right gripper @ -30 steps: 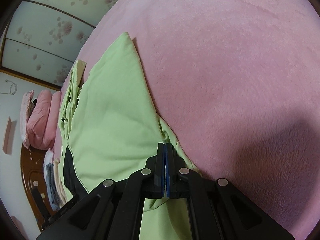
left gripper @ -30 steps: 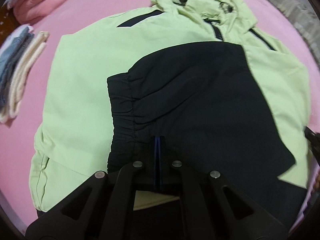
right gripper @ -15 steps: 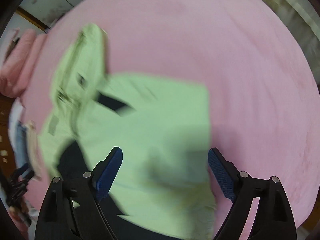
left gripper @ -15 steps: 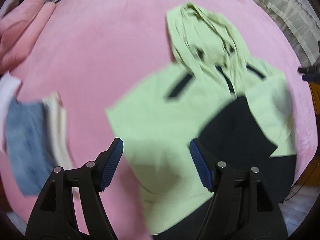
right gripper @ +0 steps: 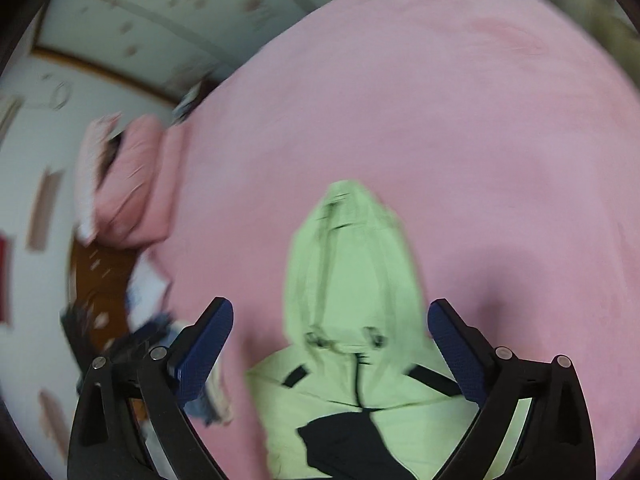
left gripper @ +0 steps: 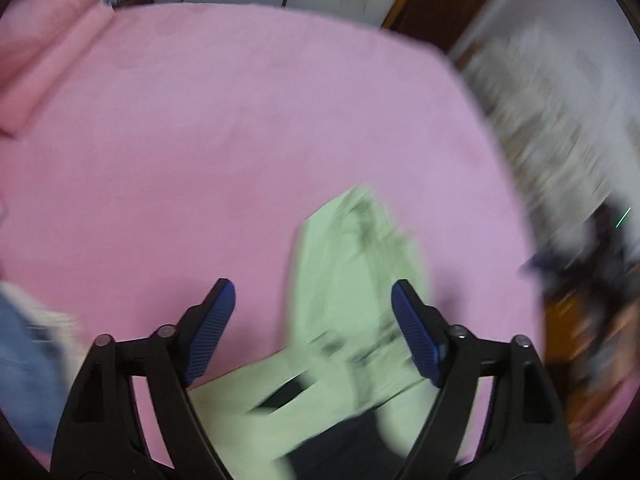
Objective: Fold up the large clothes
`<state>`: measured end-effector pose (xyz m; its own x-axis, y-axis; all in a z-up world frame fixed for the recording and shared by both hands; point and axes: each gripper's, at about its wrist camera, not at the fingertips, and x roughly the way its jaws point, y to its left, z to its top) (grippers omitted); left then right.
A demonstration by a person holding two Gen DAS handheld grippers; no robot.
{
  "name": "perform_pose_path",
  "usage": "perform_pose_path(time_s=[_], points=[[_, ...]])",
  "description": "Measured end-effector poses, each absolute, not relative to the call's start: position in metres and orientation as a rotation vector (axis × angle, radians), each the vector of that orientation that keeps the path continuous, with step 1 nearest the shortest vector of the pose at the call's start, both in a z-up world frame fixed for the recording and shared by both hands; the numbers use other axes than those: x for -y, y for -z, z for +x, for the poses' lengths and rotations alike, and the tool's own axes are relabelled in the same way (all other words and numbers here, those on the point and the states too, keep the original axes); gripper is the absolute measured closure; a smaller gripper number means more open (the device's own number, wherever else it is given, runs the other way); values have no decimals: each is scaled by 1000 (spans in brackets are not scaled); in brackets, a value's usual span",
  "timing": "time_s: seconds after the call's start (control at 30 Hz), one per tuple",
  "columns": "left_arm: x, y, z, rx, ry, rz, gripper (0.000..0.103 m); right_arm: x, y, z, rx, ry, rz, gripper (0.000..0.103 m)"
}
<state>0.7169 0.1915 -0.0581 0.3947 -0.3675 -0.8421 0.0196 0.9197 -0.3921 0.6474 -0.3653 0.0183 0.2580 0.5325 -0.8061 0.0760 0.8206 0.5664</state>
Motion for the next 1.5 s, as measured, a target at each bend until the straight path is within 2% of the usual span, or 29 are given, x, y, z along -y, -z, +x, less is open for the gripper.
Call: perform_pose_path(time_s=[0.13, 0.23, 0.37, 0.43, 0.5, 0.57, 0.6, 0.63, 0.67, 0.7, 0.73, 0.83, 0.9, 1.03, 1.23, 1.4, 1.5], points=[[-180, 111, 743, -1113, 259, -463, 23, 367, 43, 661, -1221, -314, 683, 4], [-165, 162, 755, -1130, 242, -408, 23, 376, 100, 673, -1197, -311, 834, 4], [-154, 225, 766, -1197, 202, -341, 29, 383, 155, 679, -1193, -256, 837, 6], [-151, 254, 771, -1231, 210, -357, 37, 383, 180, 689, -1229, -282, 818, 18], [-148, 279, 772, -1237, 221, -403, 39, 379, 199, 695, -1239, -293, 811, 28], [-148, 298, 767, -1229, 237, -449, 45, 375, 217, 700, -1225, -308, 828, 37], [-146, 306, 764, -1223, 253, -459, 59, 373, 223, 701, -1216, -317, 839, 43], [-144, 311, 762, -1217, 272, -445, 72, 372, 230, 702, -1209, -333, 860, 45], [-139, 315, 758, -1207, 278, -397, 78, 370, 234, 703, -1204, -342, 875, 45], [-135, 316, 755, -1198, 278, -337, 86, 370, 237, 704, -1194, -348, 882, 47], [-131, 317, 753, -1193, 292, -299, 91, 368, 238, 705, -1191, -352, 871, 57], [-125, 313, 750, -1174, 320, -270, 98, 364, 240, 710, -1217, -338, 799, 79], [-119, 310, 749, -1155, 321, -249, 99, 363, 235, 712, -1204, -354, 768, 84], [-114, 285, 739, -1096, 334, -231, 99, 358, 219, 709, -1112, -464, 783, 85], [-130, 236, 659, -903, 445, -303, 100, 358, 184, 672, -998, -704, 789, 87], [-151, 208, 599, -891, 496, -332, 100, 373, 162, 621, -965, -782, 809, 88], [-155, 193, 563, -894, 532, -255, 100, 380, 155, 590, -960, -793, 786, 88]])
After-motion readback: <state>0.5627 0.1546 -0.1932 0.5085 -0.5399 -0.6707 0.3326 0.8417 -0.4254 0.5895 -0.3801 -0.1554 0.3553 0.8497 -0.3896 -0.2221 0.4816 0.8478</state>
